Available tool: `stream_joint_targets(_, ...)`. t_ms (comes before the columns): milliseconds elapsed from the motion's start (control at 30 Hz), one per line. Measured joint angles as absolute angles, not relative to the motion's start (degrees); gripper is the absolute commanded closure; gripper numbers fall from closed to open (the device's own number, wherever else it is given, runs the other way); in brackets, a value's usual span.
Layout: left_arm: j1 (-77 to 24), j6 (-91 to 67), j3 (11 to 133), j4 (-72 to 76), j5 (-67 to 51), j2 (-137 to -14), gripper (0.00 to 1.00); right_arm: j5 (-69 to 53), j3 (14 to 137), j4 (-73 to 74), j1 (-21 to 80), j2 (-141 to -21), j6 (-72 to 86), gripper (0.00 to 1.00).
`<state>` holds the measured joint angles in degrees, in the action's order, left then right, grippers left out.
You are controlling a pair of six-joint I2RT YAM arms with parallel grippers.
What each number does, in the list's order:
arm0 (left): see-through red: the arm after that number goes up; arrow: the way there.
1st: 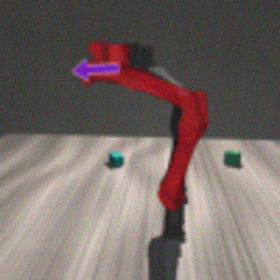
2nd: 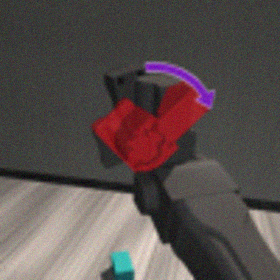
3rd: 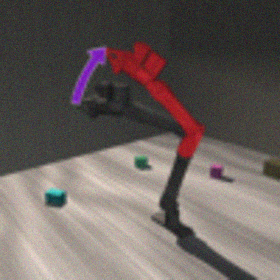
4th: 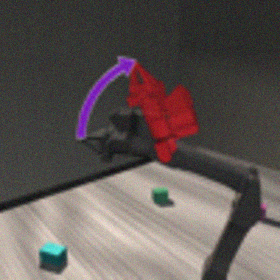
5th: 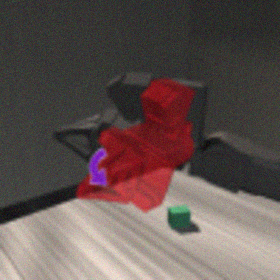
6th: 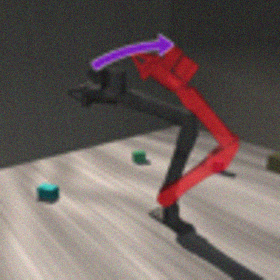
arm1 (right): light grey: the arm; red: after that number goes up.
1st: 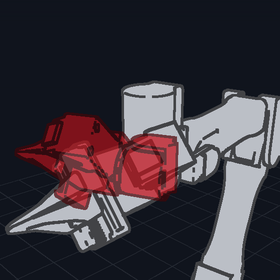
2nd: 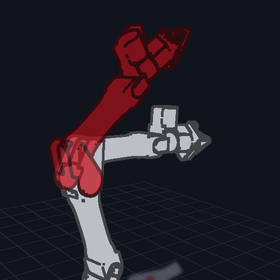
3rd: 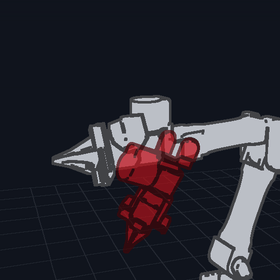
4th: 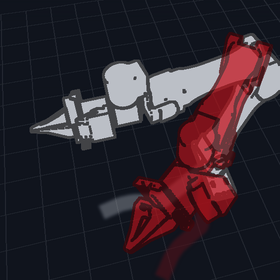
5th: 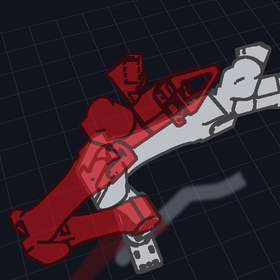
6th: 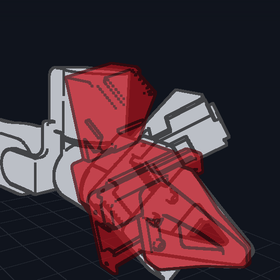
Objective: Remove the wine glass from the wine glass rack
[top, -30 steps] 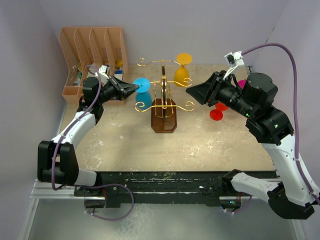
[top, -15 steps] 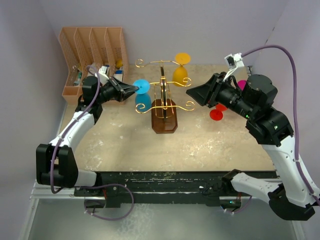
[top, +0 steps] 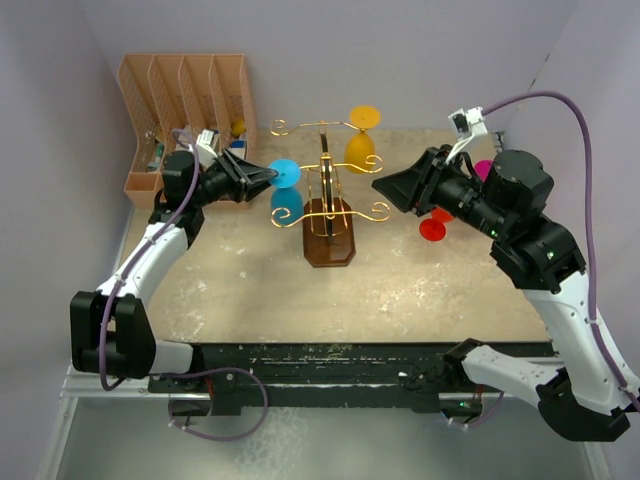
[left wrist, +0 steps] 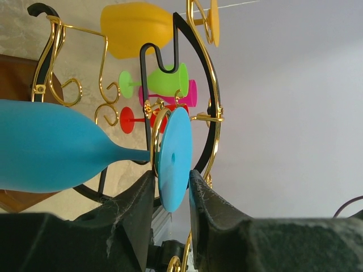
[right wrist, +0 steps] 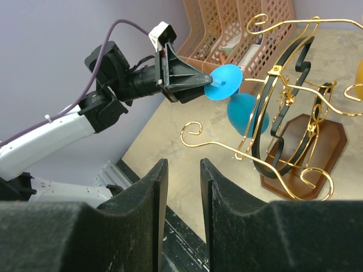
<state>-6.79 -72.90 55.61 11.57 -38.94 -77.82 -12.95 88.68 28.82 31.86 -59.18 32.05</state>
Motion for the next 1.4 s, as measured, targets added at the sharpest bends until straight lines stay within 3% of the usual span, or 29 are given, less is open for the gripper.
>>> stream_joint_targets(1000, -6.8, -70.9, 56.5, 7.1, -42.5, -76.6, 0.66, -13.0, 87.6, 27.0, 31.9, -59.1, 32.1, 0.68)
stream_joint_targets(1167, -6.8, -71.9, 56.5, 9.1, -43.1, -78.0, 0.72, -13.0, 87.2, 26.8, 31.9, -58.9, 32.1, 0.68)
stream_joint_targets(1400, -6.8, -73.8, 56.5, 10.8, -43.4, -78.9, 0.91, -12.9, 86.9, 26.7, 31.9, -58.8, 32.1, 0.68)
